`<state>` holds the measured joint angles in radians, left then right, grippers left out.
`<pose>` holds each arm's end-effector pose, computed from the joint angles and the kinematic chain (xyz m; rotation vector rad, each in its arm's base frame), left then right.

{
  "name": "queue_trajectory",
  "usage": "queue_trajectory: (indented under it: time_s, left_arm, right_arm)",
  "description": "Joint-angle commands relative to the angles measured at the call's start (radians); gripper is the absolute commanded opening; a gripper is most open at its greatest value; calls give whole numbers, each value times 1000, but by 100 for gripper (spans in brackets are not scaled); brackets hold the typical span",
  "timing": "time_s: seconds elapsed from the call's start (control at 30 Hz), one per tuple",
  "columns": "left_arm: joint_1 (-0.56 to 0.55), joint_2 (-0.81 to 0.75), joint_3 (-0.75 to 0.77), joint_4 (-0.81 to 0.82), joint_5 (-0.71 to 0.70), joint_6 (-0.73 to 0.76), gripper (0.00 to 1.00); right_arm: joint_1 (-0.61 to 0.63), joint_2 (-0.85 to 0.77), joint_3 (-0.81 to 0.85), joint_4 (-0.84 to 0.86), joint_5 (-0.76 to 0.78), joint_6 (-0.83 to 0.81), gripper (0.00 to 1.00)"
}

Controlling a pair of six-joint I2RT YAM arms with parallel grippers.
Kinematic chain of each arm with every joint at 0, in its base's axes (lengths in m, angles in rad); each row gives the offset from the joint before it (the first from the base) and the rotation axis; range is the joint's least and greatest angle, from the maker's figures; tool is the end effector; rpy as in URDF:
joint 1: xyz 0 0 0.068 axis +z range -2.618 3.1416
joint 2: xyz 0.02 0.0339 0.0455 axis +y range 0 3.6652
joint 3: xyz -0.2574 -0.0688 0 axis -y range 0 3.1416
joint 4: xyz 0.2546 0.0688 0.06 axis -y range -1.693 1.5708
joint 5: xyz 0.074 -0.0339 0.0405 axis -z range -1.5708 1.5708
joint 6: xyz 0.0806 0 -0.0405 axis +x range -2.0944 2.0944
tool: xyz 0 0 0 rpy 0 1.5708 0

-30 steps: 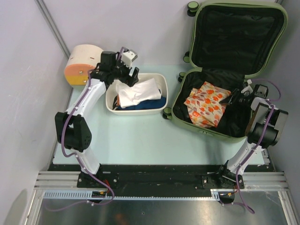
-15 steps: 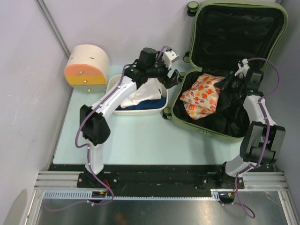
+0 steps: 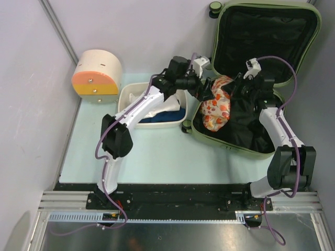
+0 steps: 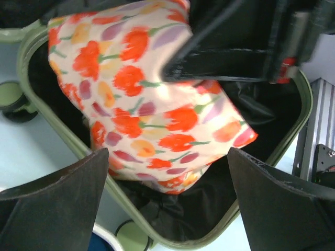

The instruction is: Open, take out, and arrange the luggage

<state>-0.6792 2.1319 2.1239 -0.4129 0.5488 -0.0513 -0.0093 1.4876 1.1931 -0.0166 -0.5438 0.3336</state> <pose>0.3956 -0.3734 0.3311 0.9821 1.8221 -1.0067 0.3961 0.0380 0.3098 -0.0552 1.8996 0.7316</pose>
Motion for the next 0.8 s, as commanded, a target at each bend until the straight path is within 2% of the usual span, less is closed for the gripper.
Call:
queue_trajectory:
  time_s: [0.0, 0.07, 0.13, 0.17, 0.3, 0.43, 0.53, 0.67, 0.77]
  left_arm:
    - [84, -81, -45, 57, 60, -107, 100]
    - [110, -121, -117, 75, 100, -140, 99]
    - [179, -150, -182, 115, 143, -247, 99]
    - [203, -189, -262, 176, 184, -277, 99]
    - [309, -273, -386, 194, 187, -233, 99]
    - [381, -329, -458, 195, 211, -153, 100]
    - [408, -348, -481, 194, 191, -122, 100]
    - [406, -329, -489, 194, 224, -264, 100]
    - [382, -339, -507, 197, 220, -367, 100]
  right_arm:
    - [89, -9, -9, -33, -161, -164, 0]
    - [126, -12, -7, -40, -183, -313, 0]
    - [187, -9, 5, -113, -183, -495, 0]
    - [202, -6, 19, -144, -182, -546, 0]
    - [307, 8, 34, -267, -134, -746, 0]
    - [394, 28, 34, -273, -104, -808, 0]
    - [414, 45, 34, -258, -82, -820, 0]
    - [428, 59, 33, -273, -94, -835, 0]
    - [460, 63, 33, -315, -96, -915, 0]
